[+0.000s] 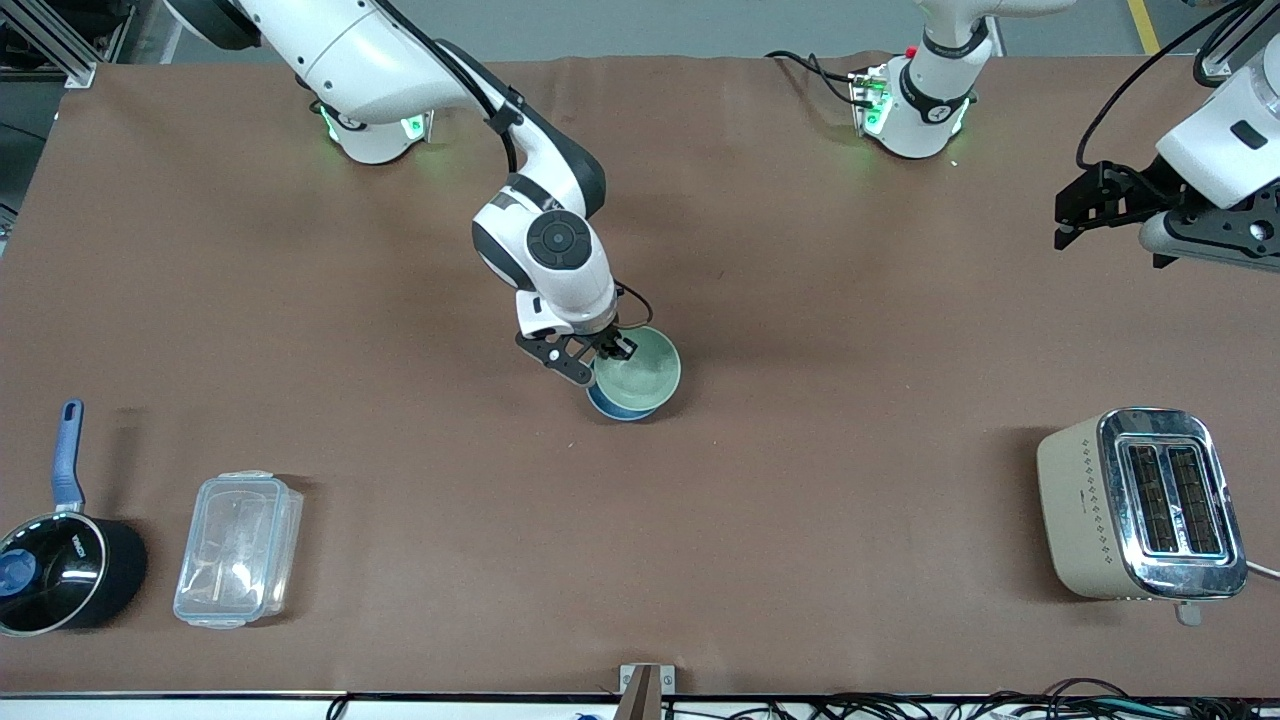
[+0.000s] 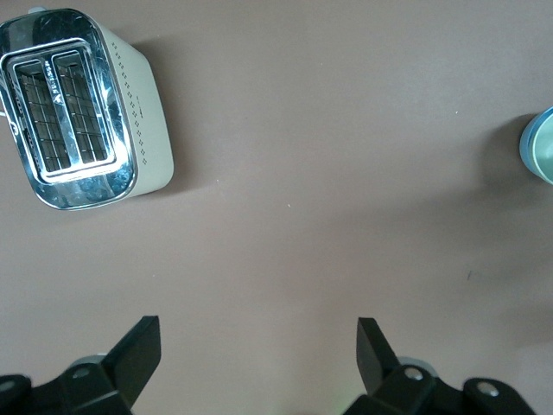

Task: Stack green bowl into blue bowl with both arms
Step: 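Lower the green bowl into the blue bowl and open the right gripper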

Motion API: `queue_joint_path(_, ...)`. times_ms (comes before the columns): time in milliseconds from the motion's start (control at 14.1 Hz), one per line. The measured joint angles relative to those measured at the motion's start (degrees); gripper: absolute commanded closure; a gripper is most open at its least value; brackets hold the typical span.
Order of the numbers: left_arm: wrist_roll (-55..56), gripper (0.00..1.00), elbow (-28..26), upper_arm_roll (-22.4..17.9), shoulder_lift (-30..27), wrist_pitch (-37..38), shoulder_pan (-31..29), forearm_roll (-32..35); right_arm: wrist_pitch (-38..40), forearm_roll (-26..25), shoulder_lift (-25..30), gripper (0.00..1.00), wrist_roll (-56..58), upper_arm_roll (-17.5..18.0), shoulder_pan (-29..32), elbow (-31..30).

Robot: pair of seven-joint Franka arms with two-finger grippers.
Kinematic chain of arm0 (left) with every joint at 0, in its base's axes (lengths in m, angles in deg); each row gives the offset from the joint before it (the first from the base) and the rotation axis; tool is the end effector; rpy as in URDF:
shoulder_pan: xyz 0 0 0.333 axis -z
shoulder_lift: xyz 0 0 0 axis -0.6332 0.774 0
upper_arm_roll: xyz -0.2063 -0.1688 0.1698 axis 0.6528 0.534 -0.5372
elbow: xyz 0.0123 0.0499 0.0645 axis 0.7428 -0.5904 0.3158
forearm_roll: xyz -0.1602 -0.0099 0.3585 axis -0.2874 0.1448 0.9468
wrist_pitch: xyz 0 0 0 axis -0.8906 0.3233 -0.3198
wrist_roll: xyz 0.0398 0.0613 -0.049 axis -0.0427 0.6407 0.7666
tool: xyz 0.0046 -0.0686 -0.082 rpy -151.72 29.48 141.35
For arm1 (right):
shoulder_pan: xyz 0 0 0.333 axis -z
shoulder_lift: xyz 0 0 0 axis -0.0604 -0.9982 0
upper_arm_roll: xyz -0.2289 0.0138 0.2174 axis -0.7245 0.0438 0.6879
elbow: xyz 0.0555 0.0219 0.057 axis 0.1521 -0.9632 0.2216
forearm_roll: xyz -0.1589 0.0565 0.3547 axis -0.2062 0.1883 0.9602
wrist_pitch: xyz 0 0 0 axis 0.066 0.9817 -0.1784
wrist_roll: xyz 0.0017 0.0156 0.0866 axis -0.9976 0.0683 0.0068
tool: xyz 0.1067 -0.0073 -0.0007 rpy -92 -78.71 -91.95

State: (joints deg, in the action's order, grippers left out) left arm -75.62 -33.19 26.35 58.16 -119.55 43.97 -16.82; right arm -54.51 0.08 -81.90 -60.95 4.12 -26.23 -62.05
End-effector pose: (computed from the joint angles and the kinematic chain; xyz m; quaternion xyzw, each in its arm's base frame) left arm 0.5443 -0.0850 0.6529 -0.9917 0.1287 -0.0014 0.0060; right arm 0.5054 0.4527 0.2604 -0.9574 0.2873 0.0140 0.0262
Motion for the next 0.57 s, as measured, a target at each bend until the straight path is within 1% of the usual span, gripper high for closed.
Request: queue_joint_path(566,0.0,0.0,0.07,0.07,-0.02,0.0,-0.01,0.0,-0.03,-0.9,-0.94,0.97,-0.06,-0.5,0.02,0.01)
